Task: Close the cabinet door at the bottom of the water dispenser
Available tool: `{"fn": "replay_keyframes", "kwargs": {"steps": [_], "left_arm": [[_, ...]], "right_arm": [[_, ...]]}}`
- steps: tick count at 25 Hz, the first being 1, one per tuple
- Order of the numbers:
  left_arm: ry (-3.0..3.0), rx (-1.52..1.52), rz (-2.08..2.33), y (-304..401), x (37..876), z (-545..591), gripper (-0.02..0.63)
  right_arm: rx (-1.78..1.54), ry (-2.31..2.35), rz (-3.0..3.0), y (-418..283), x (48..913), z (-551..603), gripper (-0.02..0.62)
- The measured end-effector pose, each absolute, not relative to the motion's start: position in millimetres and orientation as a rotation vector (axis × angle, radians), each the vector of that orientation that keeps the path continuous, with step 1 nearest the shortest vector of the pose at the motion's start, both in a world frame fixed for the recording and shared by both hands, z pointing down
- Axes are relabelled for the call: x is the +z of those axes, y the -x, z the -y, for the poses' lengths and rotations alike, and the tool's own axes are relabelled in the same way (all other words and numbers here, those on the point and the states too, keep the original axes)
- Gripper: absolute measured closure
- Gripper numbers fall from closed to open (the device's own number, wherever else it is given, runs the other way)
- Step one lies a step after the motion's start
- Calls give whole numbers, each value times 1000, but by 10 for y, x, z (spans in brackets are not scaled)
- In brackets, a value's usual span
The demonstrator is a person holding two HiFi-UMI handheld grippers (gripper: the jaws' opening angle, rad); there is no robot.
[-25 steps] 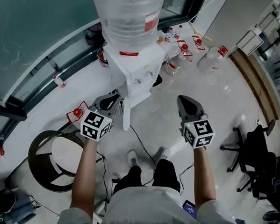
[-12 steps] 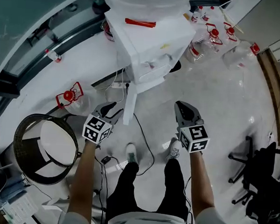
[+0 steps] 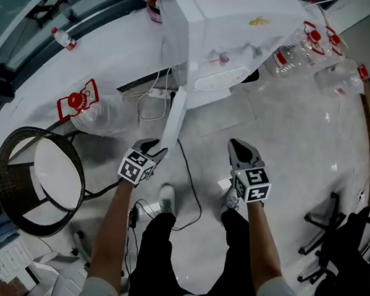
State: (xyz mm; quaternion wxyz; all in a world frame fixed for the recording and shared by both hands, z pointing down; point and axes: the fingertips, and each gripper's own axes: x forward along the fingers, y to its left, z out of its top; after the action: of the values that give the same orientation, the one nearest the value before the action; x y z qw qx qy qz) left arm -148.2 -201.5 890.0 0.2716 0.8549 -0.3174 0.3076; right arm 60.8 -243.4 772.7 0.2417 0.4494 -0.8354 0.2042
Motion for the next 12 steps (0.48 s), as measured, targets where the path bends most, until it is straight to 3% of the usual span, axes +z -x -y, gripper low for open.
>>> {"fn": "replay_keyframes", "kwargs": {"steps": [6, 12], "left_arm": [[-2193, 792, 906, 1605, 9336, 1868, 417], [-2139, 668, 911, 1529, 9354, 1831, 457]], "right_arm": [[598, -1171, 2264, -514, 8185, 2240, 568], [641, -1139, 2253, -474, 8370, 2079, 568]]}}
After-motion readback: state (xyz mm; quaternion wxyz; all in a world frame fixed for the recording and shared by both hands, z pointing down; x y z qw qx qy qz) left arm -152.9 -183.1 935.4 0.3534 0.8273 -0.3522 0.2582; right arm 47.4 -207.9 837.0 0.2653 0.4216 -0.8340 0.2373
